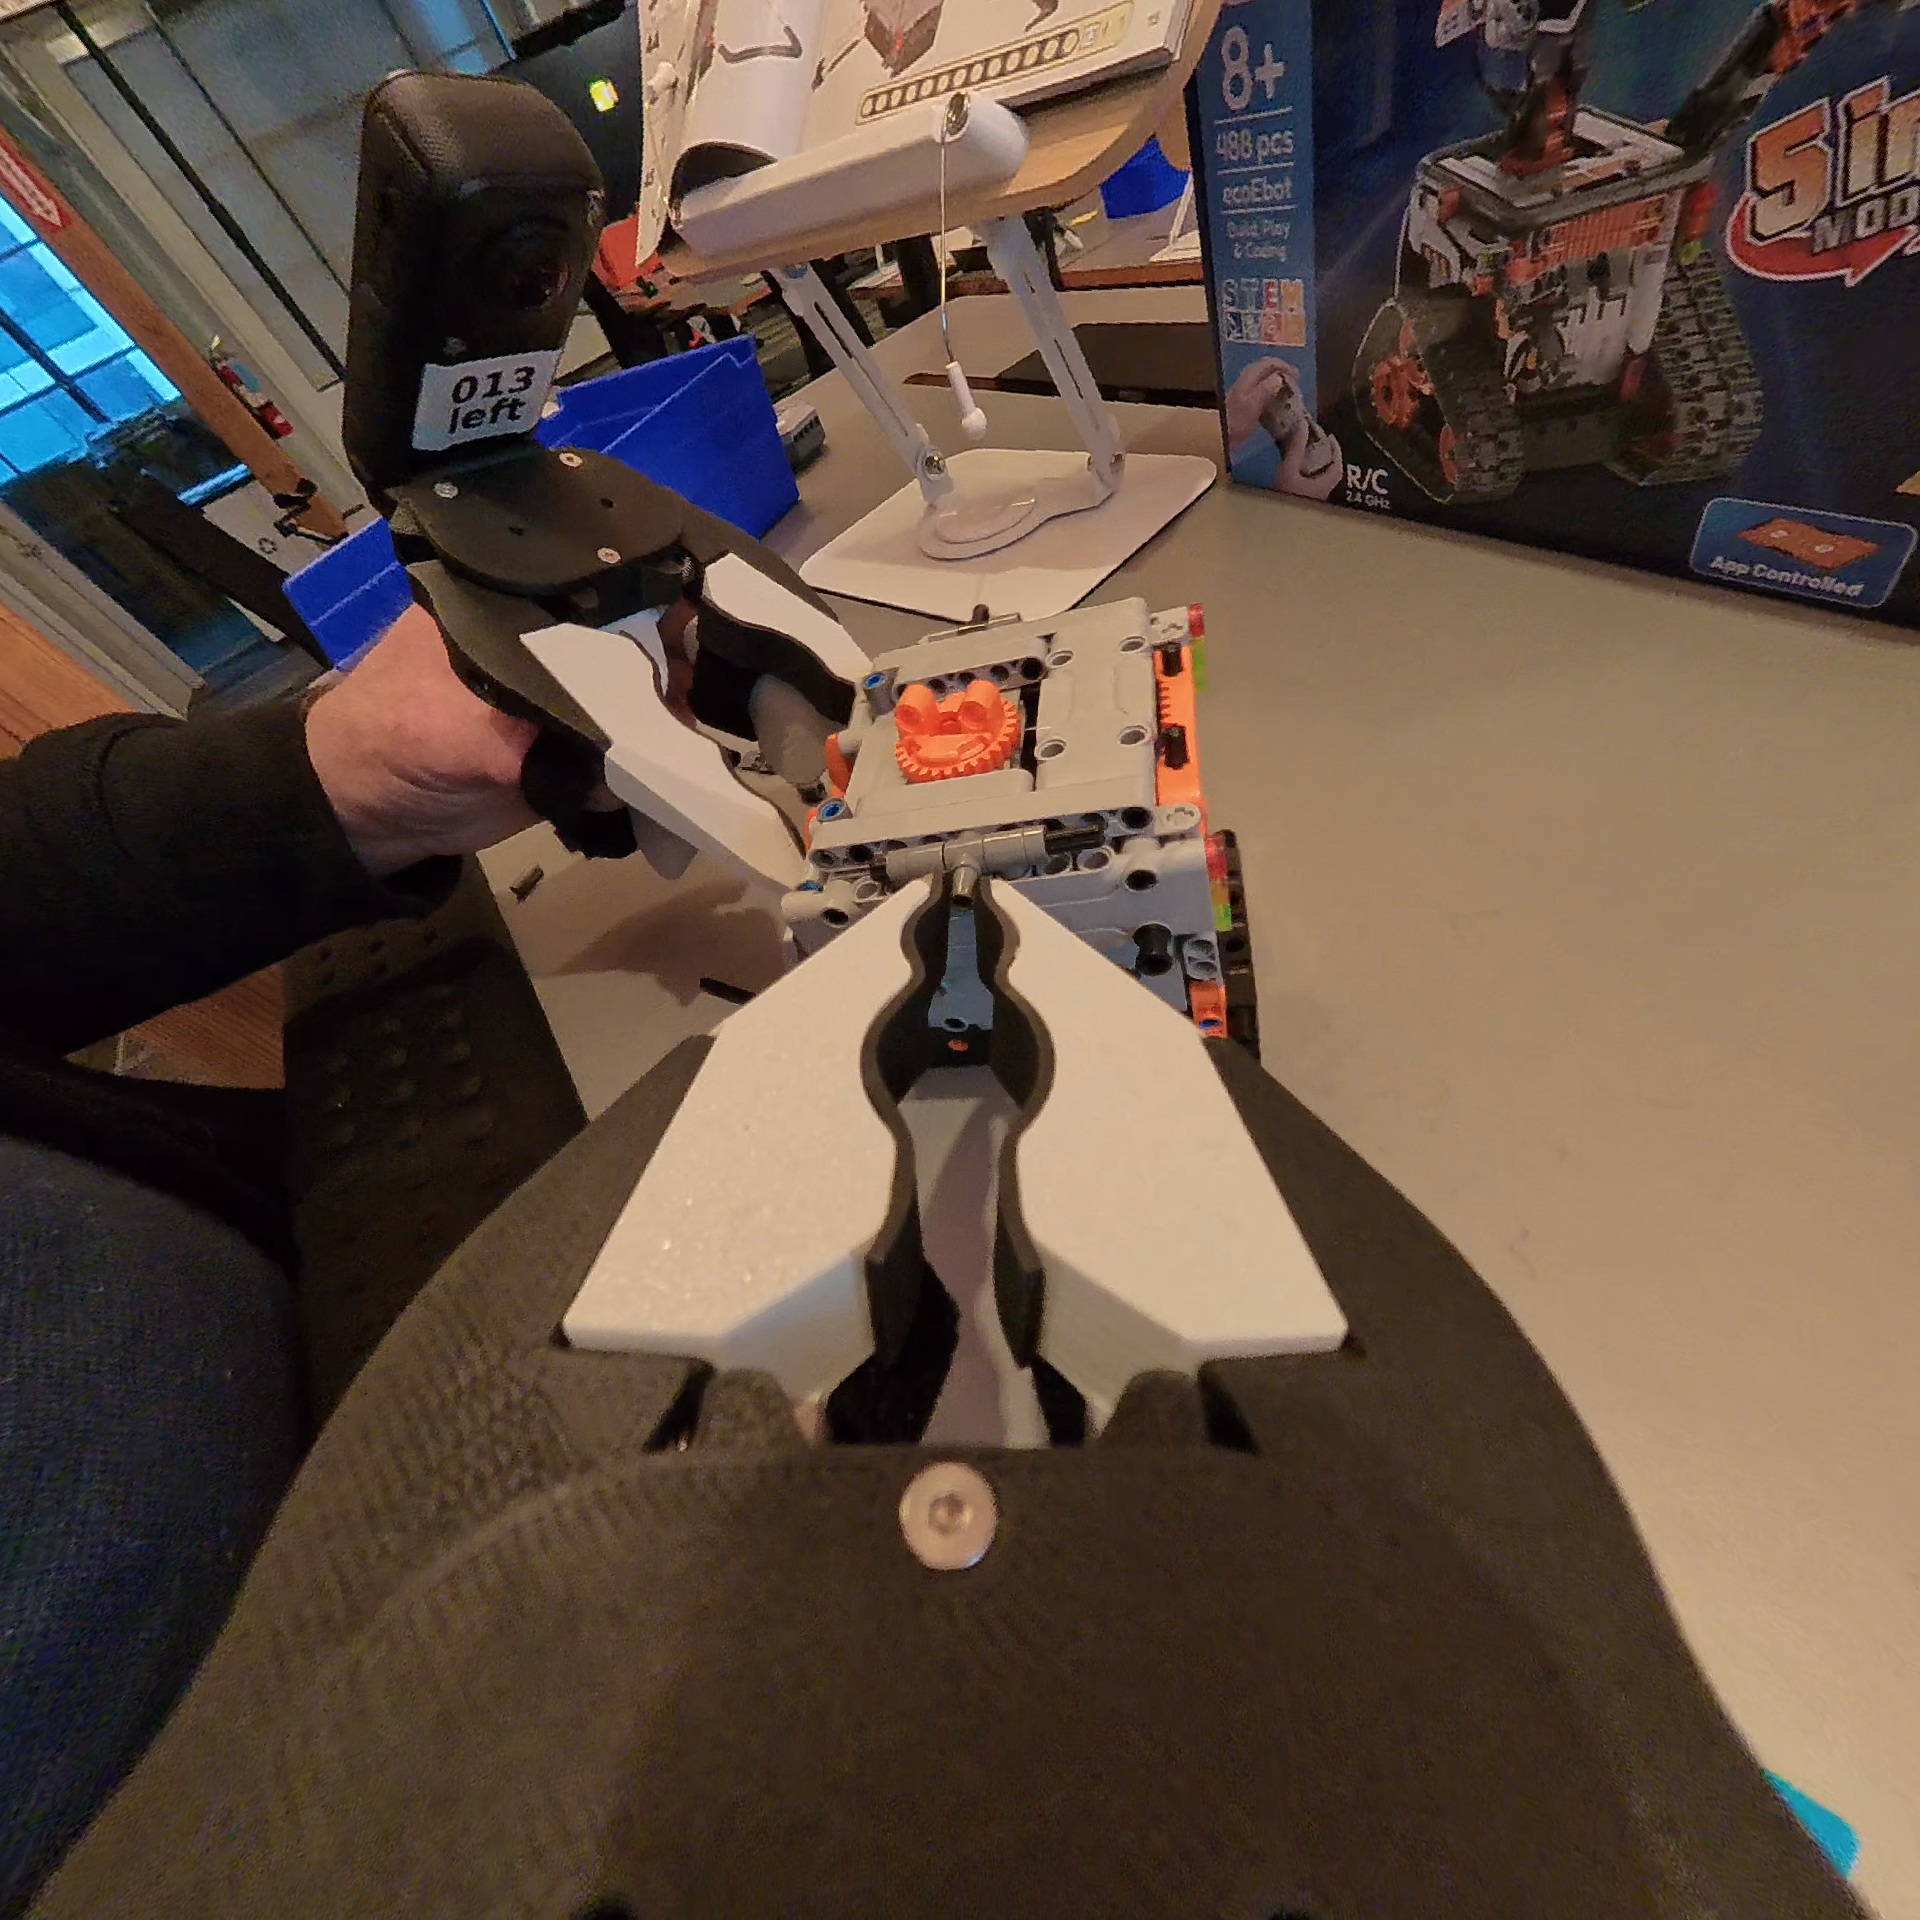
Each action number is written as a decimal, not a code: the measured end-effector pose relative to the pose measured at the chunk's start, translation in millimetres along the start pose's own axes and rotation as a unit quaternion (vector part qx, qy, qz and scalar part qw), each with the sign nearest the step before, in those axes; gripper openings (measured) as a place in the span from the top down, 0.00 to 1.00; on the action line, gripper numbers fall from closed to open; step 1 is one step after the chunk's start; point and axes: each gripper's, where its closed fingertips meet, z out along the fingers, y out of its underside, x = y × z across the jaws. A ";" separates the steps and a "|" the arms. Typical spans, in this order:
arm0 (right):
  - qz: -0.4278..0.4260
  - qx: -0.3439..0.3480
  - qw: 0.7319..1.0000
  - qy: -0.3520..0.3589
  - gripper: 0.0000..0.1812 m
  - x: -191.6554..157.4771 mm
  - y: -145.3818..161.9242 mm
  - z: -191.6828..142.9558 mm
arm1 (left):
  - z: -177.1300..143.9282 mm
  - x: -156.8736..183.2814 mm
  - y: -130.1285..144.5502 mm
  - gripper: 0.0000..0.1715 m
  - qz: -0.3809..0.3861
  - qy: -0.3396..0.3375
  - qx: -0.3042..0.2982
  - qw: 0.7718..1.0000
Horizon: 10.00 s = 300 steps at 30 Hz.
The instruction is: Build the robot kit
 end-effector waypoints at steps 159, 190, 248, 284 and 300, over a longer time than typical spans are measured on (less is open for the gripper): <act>-0.032 0.004 0.999 0.016 0.98 19.2 -4.9 0.1 | -20.5 -11.9 -48.1 0.70 -0.076 0.072 0.132 0.986; -0.010 0.004 1.000 0.021 0.98 39.6 -9.8 -12.5 | -14.0 25.5 -31.9 0.77 -0.078 0.132 0.104 0.983; 0.056 -0.011 0.998 0.006 0.86 52.6 -8.0 -5.7 | -4.5 -2.2 -25.2 0.71 -0.005 0.030 0.075 0.997; 0.106 -0.004 0.994 0.015 0.80 70.7 -6.2 -26.4 | 22.6 65.0 -23.1 0.74 -0.001 0.130 0.050 0.990; 0.009 -0.002 0.996 0.085 0.85 23.6 -2.2 -55.8 | 28.4 17.0 -54.7 0.28 0.104 0.017 0.061 0.993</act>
